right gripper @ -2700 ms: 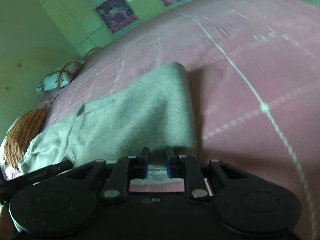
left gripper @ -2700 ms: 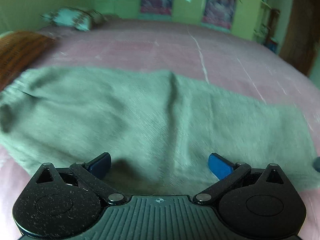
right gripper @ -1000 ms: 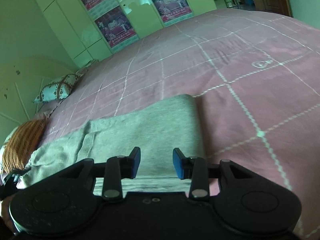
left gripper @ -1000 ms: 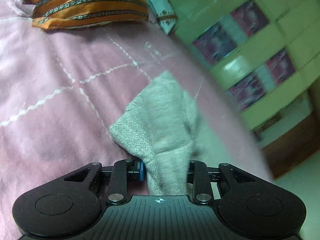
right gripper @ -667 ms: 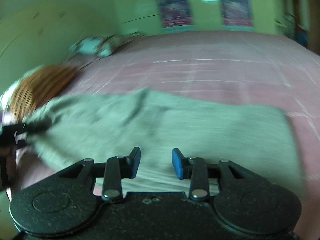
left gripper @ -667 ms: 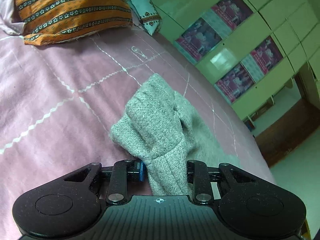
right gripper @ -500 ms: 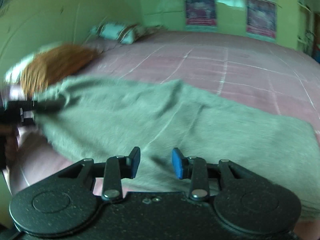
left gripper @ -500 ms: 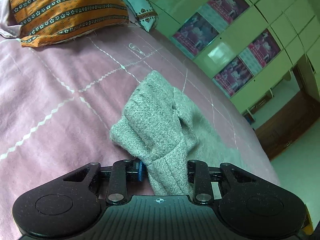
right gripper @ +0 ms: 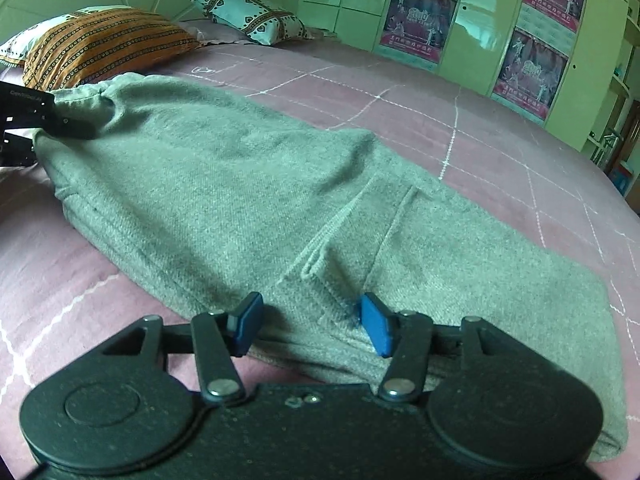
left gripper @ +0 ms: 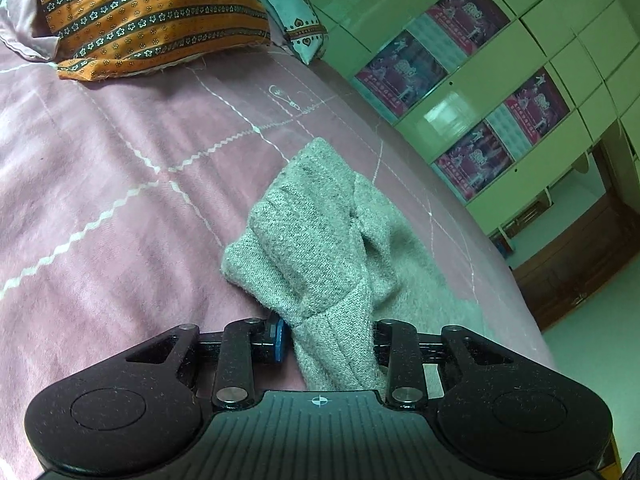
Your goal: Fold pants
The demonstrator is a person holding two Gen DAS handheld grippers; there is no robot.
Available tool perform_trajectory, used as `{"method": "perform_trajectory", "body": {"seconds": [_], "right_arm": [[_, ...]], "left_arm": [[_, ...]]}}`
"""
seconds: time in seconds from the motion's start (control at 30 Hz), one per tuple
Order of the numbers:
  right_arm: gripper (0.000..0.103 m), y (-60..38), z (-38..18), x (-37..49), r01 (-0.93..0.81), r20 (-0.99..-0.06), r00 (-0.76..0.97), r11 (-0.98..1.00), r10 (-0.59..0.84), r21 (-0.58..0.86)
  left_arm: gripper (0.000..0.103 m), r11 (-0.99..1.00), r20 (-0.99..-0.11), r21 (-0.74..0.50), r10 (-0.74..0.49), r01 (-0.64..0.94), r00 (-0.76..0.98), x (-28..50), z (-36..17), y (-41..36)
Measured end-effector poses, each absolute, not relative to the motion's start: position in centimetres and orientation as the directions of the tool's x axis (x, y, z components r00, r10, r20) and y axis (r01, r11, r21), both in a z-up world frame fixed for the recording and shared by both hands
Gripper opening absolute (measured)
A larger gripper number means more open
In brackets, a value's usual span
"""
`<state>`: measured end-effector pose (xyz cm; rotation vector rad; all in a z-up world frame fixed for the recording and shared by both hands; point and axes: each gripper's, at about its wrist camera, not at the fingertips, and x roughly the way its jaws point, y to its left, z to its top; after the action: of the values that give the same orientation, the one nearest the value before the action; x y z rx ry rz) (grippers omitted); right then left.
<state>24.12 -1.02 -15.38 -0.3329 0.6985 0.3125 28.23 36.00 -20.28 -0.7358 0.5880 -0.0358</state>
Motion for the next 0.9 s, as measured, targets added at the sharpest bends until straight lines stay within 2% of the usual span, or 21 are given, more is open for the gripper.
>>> {"method": "perform_trajectory", "body": {"seconds": [0.13, 0.23, 0.3, 0.37, 0.47, 0.63, 0.77, 0.83, 0.9], "right_arm": [[0.047, -0.8, -15.5, 24.4, -0.385, -0.668, 0.725, 0.902, 0.166, -0.194], [0.048, -0.8, -15.4, 24.4, -0.383, -0.666, 0.727, 0.903, 0.165, -0.194], [0.046, -2.2, -13.8, 23.8, -0.342, -0.622, 0.757, 0.933, 0.202, -0.113], [0.049, -5.0, -12.1, 22.6, -0.287, -0.548, 0.797, 0.957, 0.254, 0.027], [0.048, -8.1, -11.3, 22.3, -0.229, -0.549, 0.798, 0.968, 0.247, 0.102], [0.048, -15.3, -9.8, 21.1, -0.091, -0.504, 0.84, 0.968, 0.2, 0.234], [0.048, -21.8, -9.0, 19.8, 0.012, -0.488, 0.859, 0.947, 0.155, 0.321], [0.048, -25.0, -8.9, 19.0, 0.069, -0.488, 0.865, 0.934, 0.119, 0.351], [0.048, -28.2, -8.8, 18.2, 0.117, -0.489, 0.867, 0.914, 0.097, 0.389]], "left_arm": [[0.032, 0.786, -0.504, -0.596, -0.205, -0.166, 0.839, 28.2, -19.3, 35.4], [0.032, 0.818, -0.479, -0.56, -0.185, -0.136, 0.858, 27.6, -17.4, 34.4], [0.032, 0.84, -0.453, -0.532, -0.176, -0.107, 0.874, 27.1, -15.7, 33.4], [0.032, 0.859, -0.426, -0.506, -0.177, -0.072, 0.887, 26.9, -13.7, 31.7], [0.032, 0.897, -0.386, -0.442, -0.19, -0.001, 0.903, 26.8, -10.5, 27.6], [0.032, 0.947, -0.357, -0.282, -0.252, 0.153, 0.9, 27.3, -5.9, 16.8], [0.032, 0.93, -0.358, -0.233, -0.353, 0.283, 0.865, 27.6, -4.7, 6.9], [0.033, 0.91, -0.385, -0.203, -0.413, 0.361, 0.825, 27.6, -5.2, 1.4], [0.044, 0.907, -0.461, -0.179, -0.42, 0.382, 0.781, 27.4, -6.4, -3.4]]}}
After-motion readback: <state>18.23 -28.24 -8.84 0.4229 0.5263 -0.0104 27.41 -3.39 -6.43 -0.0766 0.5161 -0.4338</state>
